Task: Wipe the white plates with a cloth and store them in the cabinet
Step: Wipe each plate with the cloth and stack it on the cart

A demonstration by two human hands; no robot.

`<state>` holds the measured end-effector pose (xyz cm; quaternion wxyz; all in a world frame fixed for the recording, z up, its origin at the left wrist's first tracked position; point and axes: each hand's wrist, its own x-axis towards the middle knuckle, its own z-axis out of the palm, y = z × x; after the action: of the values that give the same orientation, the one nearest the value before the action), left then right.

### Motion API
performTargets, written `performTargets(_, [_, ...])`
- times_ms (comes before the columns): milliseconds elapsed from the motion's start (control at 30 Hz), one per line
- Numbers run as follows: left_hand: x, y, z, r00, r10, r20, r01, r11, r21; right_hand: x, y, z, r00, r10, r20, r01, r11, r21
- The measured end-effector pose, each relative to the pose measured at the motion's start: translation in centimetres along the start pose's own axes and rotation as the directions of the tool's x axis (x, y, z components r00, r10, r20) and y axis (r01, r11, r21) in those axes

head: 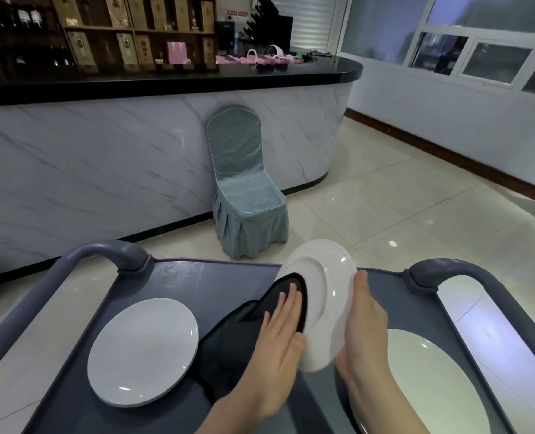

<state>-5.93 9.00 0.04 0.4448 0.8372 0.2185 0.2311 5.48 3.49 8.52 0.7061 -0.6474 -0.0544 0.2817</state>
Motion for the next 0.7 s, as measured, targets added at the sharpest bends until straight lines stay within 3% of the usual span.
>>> performTargets(100, [0.7, 1.4, 0.4, 0.997, 0.077, 0.015, -0.078, 0.997, 0.012, -0.6, 0.8, -0.2, 0.999, 0.037, 0.024, -0.036, 0.999, -0.023])
performTargets(233, [1.6, 0.4, -0.3, 1.000, 0.012, 0.020, -0.013, 1.000, 0.007, -1.5, 1.9, -0.2, 0.997, 0.029, 0.077, -0.027, 0.999, -0.031])
performTargets(367, [1.3, -2.4, -1.4, 0.981, -0.189, 0.049, 0.186, 0.981, 0.054, -1.6, 1.7, -0.3, 0.984, -0.095, 0.149, 0.117, 0.982, -0.150])
performTargets(500, [-0.1, -4.1, -3.0, 0.956, -0.294, -0.003, 0.292, 0.951, -0.102, -1.0, 2.2, -0.6, 0.940, -0.250, 0.233, 0.317, 0.892, -0.322])
performTargets(567, [-0.4, -3.7, -4.4, 0.911, -0.399, -0.105, 0.370, 0.903, -0.217, -1.5, 2.5, -0.2, 0.890, -0.339, 0.304, 0.439, 0.817, -0.373])
performTargets(600, [-0.3, -3.2, -5.3, 0.876, -0.467, -0.118, 0.402, 0.844, -0.354, -1.8, 2.6, 0.1, 0.849, -0.382, 0.365, 0.513, 0.763, -0.393])
performTargets(700, [-0.1, -1.9, -7.9, 0.826, -0.562, -0.041, 0.355, 0.575, -0.737, -2.6, 3.5, 1.0, 0.622, -0.478, 0.620, 0.779, 0.458, -0.428])
